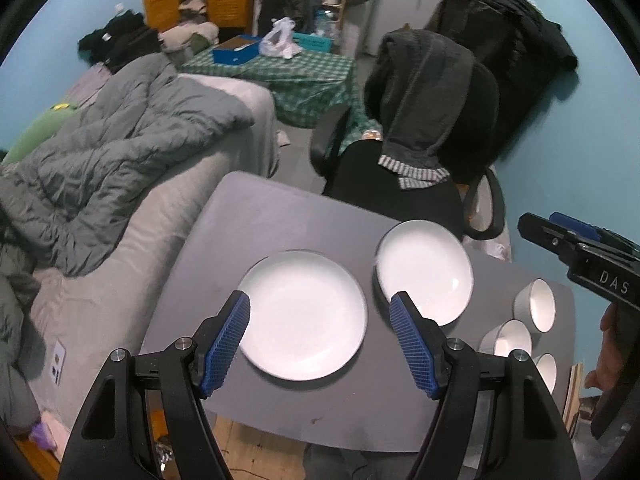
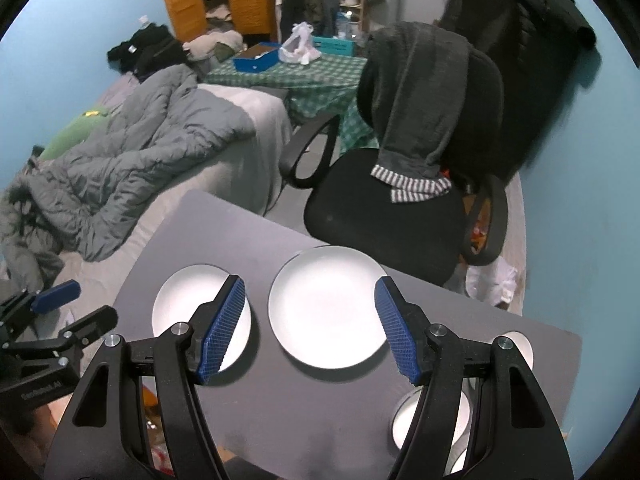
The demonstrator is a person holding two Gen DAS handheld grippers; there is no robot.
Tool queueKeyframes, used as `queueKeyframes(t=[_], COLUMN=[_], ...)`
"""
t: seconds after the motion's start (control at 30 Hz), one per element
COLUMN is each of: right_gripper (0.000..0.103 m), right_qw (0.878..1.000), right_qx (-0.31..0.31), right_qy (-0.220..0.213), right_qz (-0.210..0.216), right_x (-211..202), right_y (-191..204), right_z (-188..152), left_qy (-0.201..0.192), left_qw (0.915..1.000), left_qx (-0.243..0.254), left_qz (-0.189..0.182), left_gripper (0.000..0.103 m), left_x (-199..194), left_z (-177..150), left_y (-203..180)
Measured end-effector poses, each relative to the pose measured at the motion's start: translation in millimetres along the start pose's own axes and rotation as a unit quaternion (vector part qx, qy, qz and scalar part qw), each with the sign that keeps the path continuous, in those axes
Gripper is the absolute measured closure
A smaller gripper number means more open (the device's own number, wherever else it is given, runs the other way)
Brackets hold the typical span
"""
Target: Organize plates and bowls
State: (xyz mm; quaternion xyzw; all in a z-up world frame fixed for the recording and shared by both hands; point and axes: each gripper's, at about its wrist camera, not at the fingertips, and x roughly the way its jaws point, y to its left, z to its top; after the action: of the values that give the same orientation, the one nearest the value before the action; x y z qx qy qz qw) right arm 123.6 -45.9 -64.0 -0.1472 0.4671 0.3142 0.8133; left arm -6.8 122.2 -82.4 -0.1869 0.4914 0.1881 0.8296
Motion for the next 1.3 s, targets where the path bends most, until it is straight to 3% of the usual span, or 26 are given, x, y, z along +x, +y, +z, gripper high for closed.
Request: queueKeyframes(t=[0.3,0.63,0.87,1.03,1.3], right_gripper=[0.036,0.036,0.036,0.036,0.036], right_qw=[0.997,0.979,0.966,0.958,0.947], right_qx=[-0.063,-0.154,-0.159,-0.169,-0.175], right_qy=[0.03,0.093,0.166,0.194,0.236], right_qz=[0.033,0.093,0.12,0.123,0.133], right_x=[33.8,101.9,163.2,198.0,237.6], right_y=[36.0,75.6,90.7,96.9,97.8], right_z=[4.9,12.0,14.6,12.5,4.4], left_qy=[0.023,0.062,0.088,0.099,0.129], left_qw=[0.9973,0.9892,0.9845,0.9789,0.9749], left_qx=[-0.063,-0.123,-0.145,-0.177,-0.181], left_qz=[0.03,0.051,0.044,0.022,0.017], left_gripper=[0.029,0.029,0.029,0.029,0.029], left_x=[15.3,55.3,93.7,116.6,149.7], left_z=[-20.1,-42.1,-53.0,-57.7,-60.7], left_y=[51.4,99.9,118.7,124.9,118.7])
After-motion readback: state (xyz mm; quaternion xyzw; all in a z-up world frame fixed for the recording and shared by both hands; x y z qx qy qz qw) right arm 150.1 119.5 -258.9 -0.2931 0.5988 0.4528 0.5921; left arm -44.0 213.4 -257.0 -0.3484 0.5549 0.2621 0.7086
